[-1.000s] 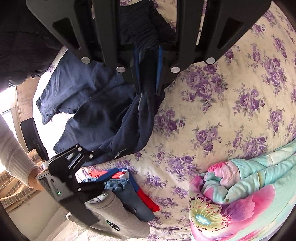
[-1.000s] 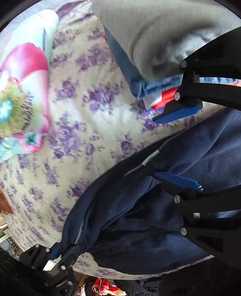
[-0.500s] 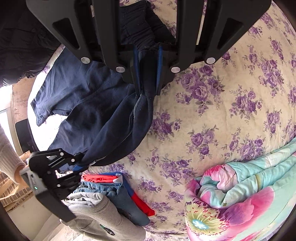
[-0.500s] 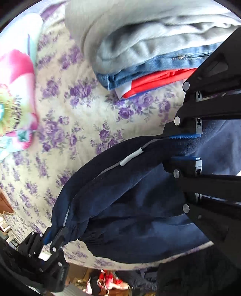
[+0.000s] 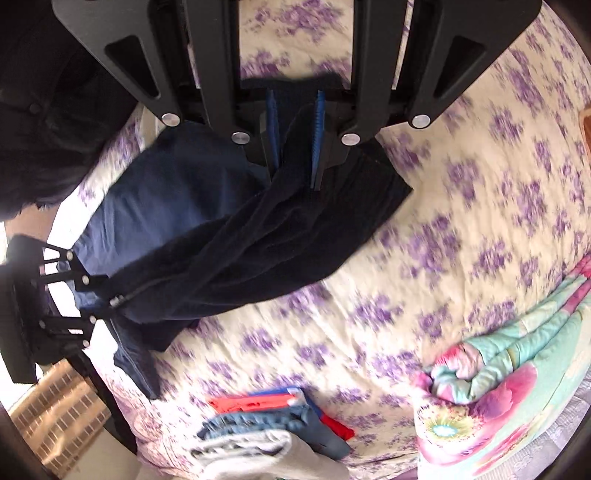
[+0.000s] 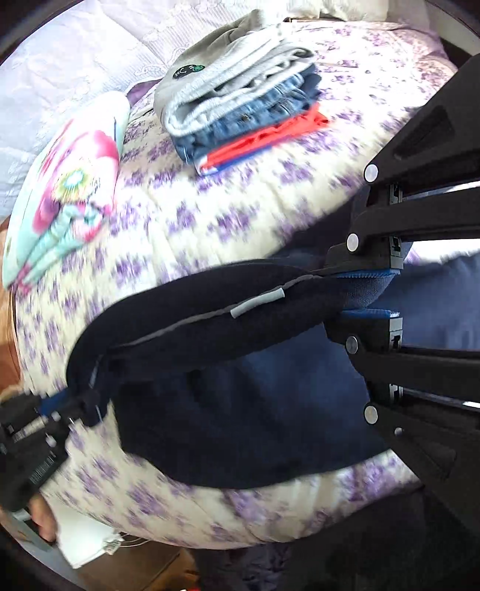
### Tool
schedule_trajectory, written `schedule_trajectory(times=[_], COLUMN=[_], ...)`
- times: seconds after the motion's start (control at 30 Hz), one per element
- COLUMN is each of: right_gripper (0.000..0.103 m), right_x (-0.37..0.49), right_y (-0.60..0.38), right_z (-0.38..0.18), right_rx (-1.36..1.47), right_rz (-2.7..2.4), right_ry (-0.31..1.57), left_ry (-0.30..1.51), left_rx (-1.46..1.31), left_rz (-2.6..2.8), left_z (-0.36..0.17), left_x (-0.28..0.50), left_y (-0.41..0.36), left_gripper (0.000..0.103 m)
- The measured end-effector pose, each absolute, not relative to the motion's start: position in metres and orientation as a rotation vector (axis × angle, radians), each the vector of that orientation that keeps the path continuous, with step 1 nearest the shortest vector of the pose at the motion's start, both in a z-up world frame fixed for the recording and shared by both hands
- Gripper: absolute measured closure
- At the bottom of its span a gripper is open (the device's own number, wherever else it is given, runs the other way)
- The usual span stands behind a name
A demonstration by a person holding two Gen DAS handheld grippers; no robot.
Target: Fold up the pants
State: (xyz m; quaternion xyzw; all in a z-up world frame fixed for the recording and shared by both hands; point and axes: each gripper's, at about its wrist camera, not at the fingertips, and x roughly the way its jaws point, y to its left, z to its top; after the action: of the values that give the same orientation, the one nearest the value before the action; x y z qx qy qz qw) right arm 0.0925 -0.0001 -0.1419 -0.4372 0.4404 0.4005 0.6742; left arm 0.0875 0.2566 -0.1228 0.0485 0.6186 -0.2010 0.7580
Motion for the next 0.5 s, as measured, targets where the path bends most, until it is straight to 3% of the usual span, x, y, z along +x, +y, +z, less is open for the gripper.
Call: schedule_trajectory(times=[0.2, 0.5], right_gripper=[0.09, 0.087], right_x=[0.012, 0.009], right_y=[0.004, 0.015], right_z=[-0.184, -0.239], right_rx=[-1.007, -0.94], right_rz=[0.838, 0.791], right_ry=[1.016, 1.107], left_ry=[1.406, 1.416], left_rx=[0.126, 0.137], left_rz=[-0.417, -0.376], left_z=[-0.151, -0.171], left_x=[0.038, 0.019], left_y=[0.248, 0.24], left_gripper=[0.089, 0.085])
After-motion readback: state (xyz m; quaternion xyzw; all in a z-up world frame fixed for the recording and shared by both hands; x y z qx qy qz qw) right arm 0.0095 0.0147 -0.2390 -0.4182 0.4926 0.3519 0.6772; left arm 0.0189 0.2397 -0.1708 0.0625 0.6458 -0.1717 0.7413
